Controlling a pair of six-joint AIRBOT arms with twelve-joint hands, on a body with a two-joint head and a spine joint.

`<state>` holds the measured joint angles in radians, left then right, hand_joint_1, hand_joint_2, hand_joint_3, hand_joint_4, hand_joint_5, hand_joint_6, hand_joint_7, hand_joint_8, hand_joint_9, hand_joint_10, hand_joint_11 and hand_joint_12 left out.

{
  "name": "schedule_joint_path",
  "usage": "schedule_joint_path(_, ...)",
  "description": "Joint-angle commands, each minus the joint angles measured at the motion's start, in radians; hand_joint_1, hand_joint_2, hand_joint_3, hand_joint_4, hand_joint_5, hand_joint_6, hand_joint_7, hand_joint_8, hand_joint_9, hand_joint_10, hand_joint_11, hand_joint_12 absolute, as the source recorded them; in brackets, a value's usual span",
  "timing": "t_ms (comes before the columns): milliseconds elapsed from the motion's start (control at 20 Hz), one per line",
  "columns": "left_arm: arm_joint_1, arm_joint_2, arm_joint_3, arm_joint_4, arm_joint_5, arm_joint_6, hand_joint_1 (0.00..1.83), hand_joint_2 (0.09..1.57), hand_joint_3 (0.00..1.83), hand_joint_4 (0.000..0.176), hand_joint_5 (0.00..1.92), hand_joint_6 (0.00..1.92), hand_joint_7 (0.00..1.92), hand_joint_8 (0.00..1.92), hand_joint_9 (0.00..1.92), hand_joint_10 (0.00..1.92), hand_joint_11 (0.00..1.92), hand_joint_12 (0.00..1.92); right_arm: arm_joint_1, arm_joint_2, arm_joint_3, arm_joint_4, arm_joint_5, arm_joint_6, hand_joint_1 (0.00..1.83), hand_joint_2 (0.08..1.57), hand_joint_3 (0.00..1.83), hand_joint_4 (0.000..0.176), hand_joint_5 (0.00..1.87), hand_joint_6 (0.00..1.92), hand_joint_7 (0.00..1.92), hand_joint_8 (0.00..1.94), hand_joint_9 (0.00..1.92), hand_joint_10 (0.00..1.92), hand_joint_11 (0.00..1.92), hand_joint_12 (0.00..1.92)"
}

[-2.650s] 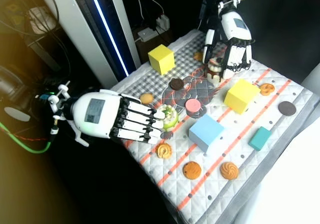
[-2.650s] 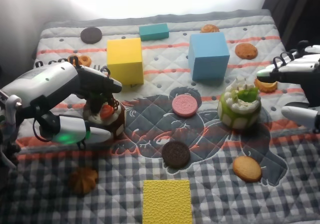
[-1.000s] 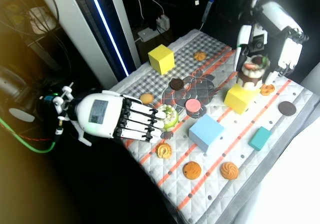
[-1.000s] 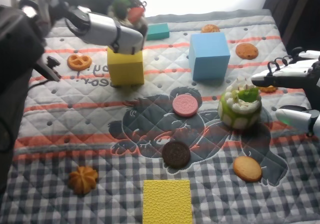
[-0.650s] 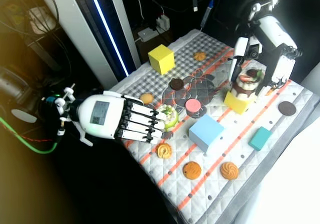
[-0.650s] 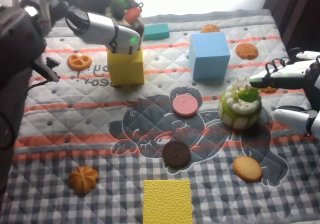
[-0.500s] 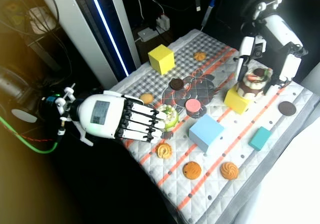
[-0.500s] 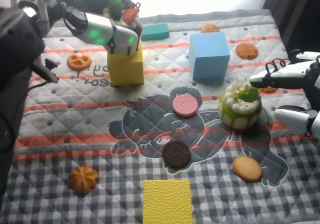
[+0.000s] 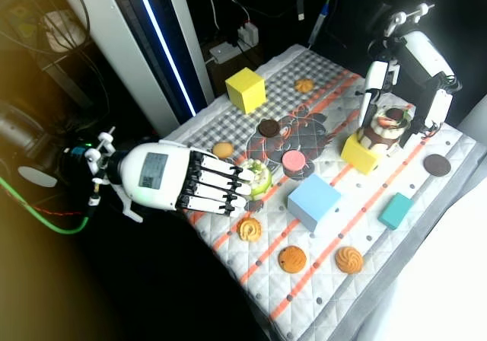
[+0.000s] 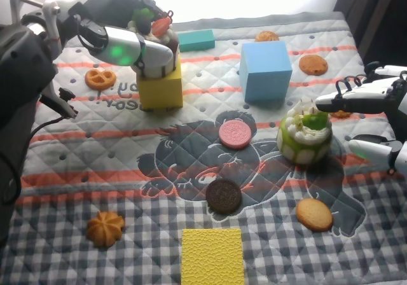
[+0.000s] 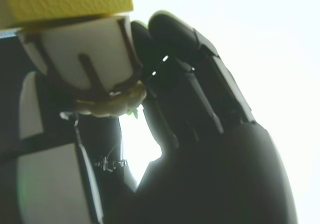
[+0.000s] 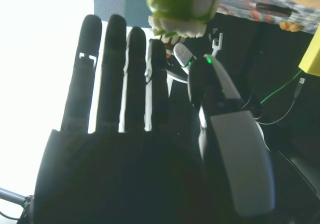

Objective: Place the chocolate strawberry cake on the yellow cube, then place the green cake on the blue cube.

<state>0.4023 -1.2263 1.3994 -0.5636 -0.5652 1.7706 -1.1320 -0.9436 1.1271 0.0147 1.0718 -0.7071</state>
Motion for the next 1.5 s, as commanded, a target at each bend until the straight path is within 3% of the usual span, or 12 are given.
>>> schedule_joint_path(0, 0.003, 0.010, 0.000, 0.012, -0.081, 0.004, 1.09, 1.03, 0.00, 0.000, 0.84, 0.29, 0.86, 0.57, 0.84, 0.65, 0.47, 1.34, 0.014, -0.003, 0.006, 0.017, 0.123, 0.008, 0.60, 1.38, 0.00, 0.000, 0.54, 0.00, 0.62, 0.00, 0.65, 0.00, 0.36, 0.81)
schedule_joint_path(100, 0.009, 0.013, -0.004, 0.011, -0.081, 0.004, 0.96, 0.98, 0.00, 0.010, 0.72, 0.01, 0.71, 0.15, 0.72, 0.54, 0.33, 1.42, 0.014, -0.003, 0.007, 0.017, 0.123, 0.010, 0.60, 1.38, 0.00, 0.000, 0.53, 0.00, 0.61, 0.00, 0.63, 0.00, 0.34, 0.80)
schedule_joint_path(150, 0.010, 0.016, -0.007, 0.011, -0.081, 0.004, 0.94, 0.98, 0.00, 0.036, 0.63, 0.00, 0.63, 0.05, 0.62, 0.64, 0.29, 1.46, 0.014, -0.003, 0.007, 0.017, 0.123, 0.011, 0.60, 1.38, 0.00, 0.000, 0.53, 0.00, 0.61, 0.00, 0.63, 0.00, 0.35, 0.81)
schedule_joint_path(200, 0.011, 0.019, -0.010, 0.011, -0.080, 0.004, 0.91, 0.97, 0.00, 0.059, 0.55, 0.00, 0.58, 0.01, 0.56, 0.65, 0.25, 1.41, 0.014, -0.003, 0.007, 0.017, 0.123, 0.011, 0.62, 1.37, 0.00, 0.000, 0.54, 0.00, 0.62, 0.00, 0.64, 0.01, 0.36, 0.81)
schedule_joint_path(250, 0.011, 0.025, -0.016, 0.012, -0.080, 0.004, 0.89, 0.98, 0.00, 0.056, 0.51, 0.00, 0.54, 0.00, 0.53, 0.64, 0.25, 1.36, 0.014, -0.003, 0.007, 0.017, 0.123, 0.013, 0.62, 1.37, 0.00, 0.000, 0.55, 0.01, 0.62, 0.00, 0.65, 0.01, 0.36, 0.81)
schedule_joint_path(300, 0.011, 0.033, -0.023, 0.015, -0.079, 0.004, 0.87, 0.98, 0.00, 0.071, 0.46, 0.00, 0.50, 0.00, 0.47, 0.61, 0.23, 1.34, 0.014, -0.004, 0.007, 0.017, 0.122, 0.015, 0.64, 1.37, 0.00, 0.000, 0.55, 0.00, 0.62, 0.00, 0.64, 0.00, 0.35, 0.80)
schedule_joint_path(600, 0.012, 0.054, -0.052, 0.034, -0.085, 0.005, 0.93, 0.96, 0.00, 0.066, 0.38, 0.00, 0.44, 0.00, 0.40, 0.67, 0.21, 1.35, 0.014, -0.004, 0.006, 0.017, 0.122, 0.020, 0.65, 1.36, 0.00, 0.000, 0.55, 0.00, 0.63, 0.00, 0.66, 0.01, 0.38, 0.80)
schedule_joint_path(950, 0.015, 0.075, -0.078, 0.052, -0.094, 0.005, 0.93, 0.93, 0.00, 0.088, 0.34, 0.00, 0.44, 0.00, 0.34, 0.78, 0.19, 1.41, 0.013, -0.005, 0.005, 0.017, 0.122, 0.021, 0.56, 1.37, 0.00, 0.000, 0.56, 0.00, 0.66, 0.00, 0.69, 0.00, 0.39, 0.87)
schedule_joint_path(1100, 0.019, 0.087, -0.091, 0.052, -0.112, 0.005, 0.78, 0.89, 0.00, 0.170, 0.13, 0.00, 0.14, 0.00, 0.20, 0.13, 0.03, 1.05, 0.013, -0.005, 0.003, 0.017, 0.122, 0.021, 0.57, 1.38, 0.00, 0.000, 0.55, 0.00, 0.64, 0.00, 0.68, 0.00, 0.35, 0.91)
schedule_joint_path(1200, 0.020, 0.104, -0.112, 0.057, -0.135, 0.005, 0.77, 0.86, 0.00, 0.176, 0.03, 0.01, 0.02, 0.01, 0.08, 0.01, 0.00, 0.83, 0.013, -0.005, 0.003, 0.018, 0.122, 0.022, 0.55, 1.38, 0.00, 0.012, 0.54, 0.00, 0.62, 0.00, 0.68, 0.00, 0.36, 0.97)
schedule_joint_path(1300, 0.032, 0.134, -0.152, 0.074, -0.173, 0.005, 0.72, 0.85, 0.00, 0.176, 0.00, 0.00, 0.00, 0.00, 0.00, 0.00, 0.00, 0.39, 0.013, -0.004, 0.003, 0.019, 0.123, 0.022, 0.58, 1.37, 0.00, 0.000, 0.55, 0.00, 0.63, 0.00, 0.67, 0.00, 0.34, 0.91)
schedule_joint_path(1450, 0.117, 0.233, -0.287, 0.111, -0.331, 0.005, 0.67, 0.85, 0.00, 0.176, 0.00, 0.00, 0.00, 0.00, 0.00, 0.00, 0.00, 0.03, 0.022, 0.003, 0.003, 0.019, 0.137, 0.023, 0.53, 1.36, 0.00, 0.000, 0.56, 0.00, 0.63, 0.00, 0.65, 0.00, 0.33, 0.88)
